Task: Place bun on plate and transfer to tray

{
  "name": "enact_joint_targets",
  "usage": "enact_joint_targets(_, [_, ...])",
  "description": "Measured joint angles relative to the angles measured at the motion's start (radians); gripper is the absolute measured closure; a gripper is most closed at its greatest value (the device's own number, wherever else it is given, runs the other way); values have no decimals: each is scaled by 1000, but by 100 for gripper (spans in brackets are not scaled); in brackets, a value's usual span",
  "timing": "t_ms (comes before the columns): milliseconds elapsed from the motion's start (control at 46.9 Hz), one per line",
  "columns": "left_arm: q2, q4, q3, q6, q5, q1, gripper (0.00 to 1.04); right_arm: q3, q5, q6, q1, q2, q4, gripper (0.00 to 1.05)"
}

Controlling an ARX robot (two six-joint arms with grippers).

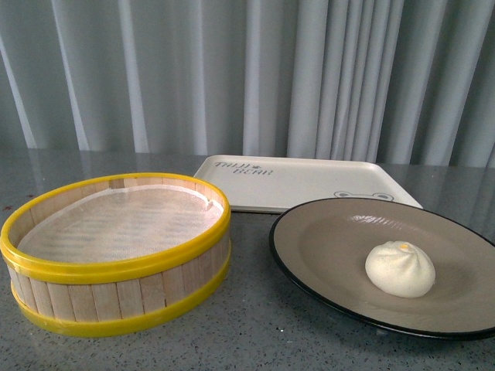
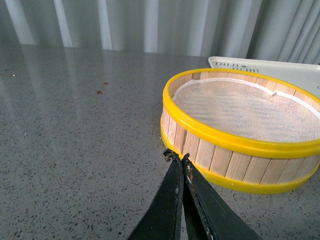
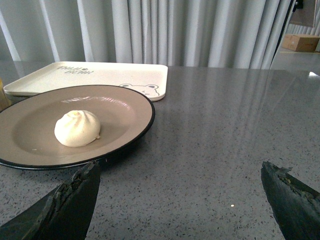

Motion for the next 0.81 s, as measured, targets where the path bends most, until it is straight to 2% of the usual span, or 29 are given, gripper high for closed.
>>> enact_joint_targets(576, [-288, -275, -1, 0, 0, 0, 101, 0, 0, 0, 0, 0, 0, 9])
enact_joint_targets(810, [-351, -338, -1, 0, 0, 0, 101, 0, 0, 0, 0, 0, 0, 9])
